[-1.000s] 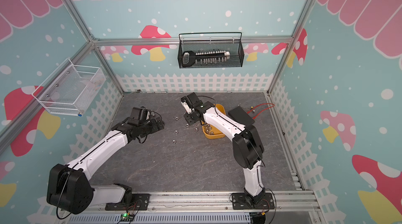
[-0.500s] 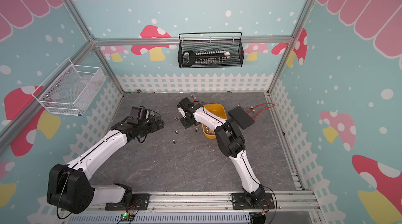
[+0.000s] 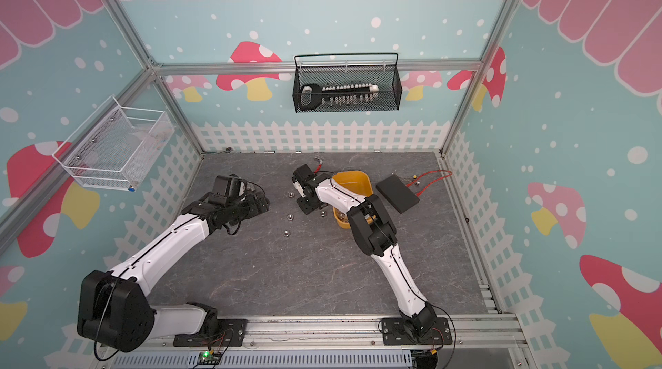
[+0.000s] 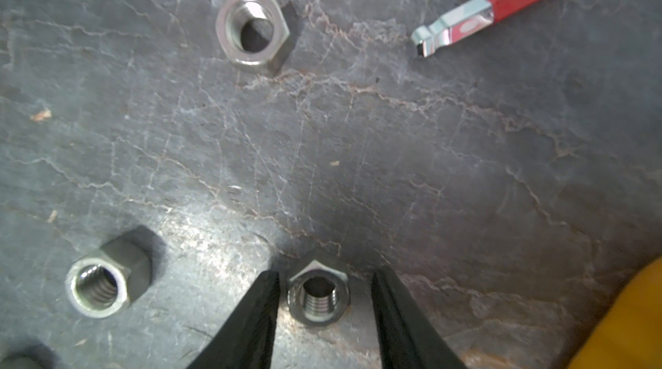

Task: Put the nuts on the desktop into the storage box
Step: Pick up the nut from the center of the board, then place the nut in the storage box.

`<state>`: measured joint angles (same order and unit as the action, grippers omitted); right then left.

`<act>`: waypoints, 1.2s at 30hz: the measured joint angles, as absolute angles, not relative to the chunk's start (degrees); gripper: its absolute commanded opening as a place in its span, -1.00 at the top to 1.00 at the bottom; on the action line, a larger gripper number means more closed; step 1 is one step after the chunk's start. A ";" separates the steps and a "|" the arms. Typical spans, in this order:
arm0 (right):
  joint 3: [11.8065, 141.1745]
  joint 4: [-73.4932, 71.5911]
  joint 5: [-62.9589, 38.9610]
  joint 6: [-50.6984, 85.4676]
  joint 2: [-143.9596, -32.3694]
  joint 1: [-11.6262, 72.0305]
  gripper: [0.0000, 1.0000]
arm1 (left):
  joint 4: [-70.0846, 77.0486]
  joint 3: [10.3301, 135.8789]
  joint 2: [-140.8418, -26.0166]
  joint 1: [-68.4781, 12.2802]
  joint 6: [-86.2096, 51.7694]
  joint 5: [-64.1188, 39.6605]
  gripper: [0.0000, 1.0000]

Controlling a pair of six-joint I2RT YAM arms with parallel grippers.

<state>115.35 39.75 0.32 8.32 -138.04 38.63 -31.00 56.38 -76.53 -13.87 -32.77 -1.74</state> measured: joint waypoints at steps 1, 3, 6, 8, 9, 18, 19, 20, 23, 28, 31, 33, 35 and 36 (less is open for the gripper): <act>115.61 39.70 0.34 8.32 -138.21 38.63 0.22 | -31.00 56.38 -76.53 -13.85 -32.75 -1.74 -0.98; 115.96 39.64 0.36 8.29 -138.43 38.63 0.26 | -31.00 56.38 -76.53 -13.80 -32.75 -1.76 -0.98; 116.05 39.68 0.36 8.32 -138.50 38.63 0.40 | -31.00 56.38 -76.53 -13.72 -32.75 -1.96 -0.98; 116.05 39.70 0.47 8.38 -138.50 38.65 0.52 | -31.00 56.38 -76.55 -13.72 -32.75 -2.02 -0.98; 116.07 39.72 0.56 8.51 -138.50 38.68 0.58 | -31.00 56.38 -76.55 -13.67 -32.75 -2.13 -0.98; 116.09 39.99 1.87 8.84 -138.32 38.70 1.00 | -31.00 56.36 -76.55 -13.61 -32.75 -2.39 -0.98; 115.92 40.14 2.31 9.04 -138.12 38.68 1.00 | -31.00 56.36 -76.55 -13.61 -32.75 -2.39 -0.98; 115.46 40.34 2.98 9.30 -137.73 38.68 1.00 | -31.00 56.36 -76.55 -13.63 -32.75 -2.42 -0.98; 112.16 40.77 5.02 10.04 -134.58 38.65 1.00 | -31.00 56.36 -76.51 -13.63 -32.75 -2.57 -0.98; 105.38 41.19 9.85 11.27 -122.83 38.63 1.00 | -31.00 56.36 -76.14 -13.61 -32.71 -2.61 -0.98; 103.50 40.36 12.69 11.64 -115.70 38.35 1.00 | -31.00 56.31 -75.83 -13.63 -32.71 -2.63 -0.98; 101.82 39.55 14.22 11.90 -112.09 37.87 1.00 | -31.00 56.27 -75.53 -13.63 -32.64 -2.85 -0.98; 99.77 38.85 15.09 12.27 -110.32 36.64 0.99 | -30.94 56.25 -75.31 -13.63 -32.56 -3.25 -0.98; 98.52 38.46 15.25 12.45 -110.13 35.73 0.86 | -30.81 56.14 -75.18 -13.63 -32.56 -3.38 -0.98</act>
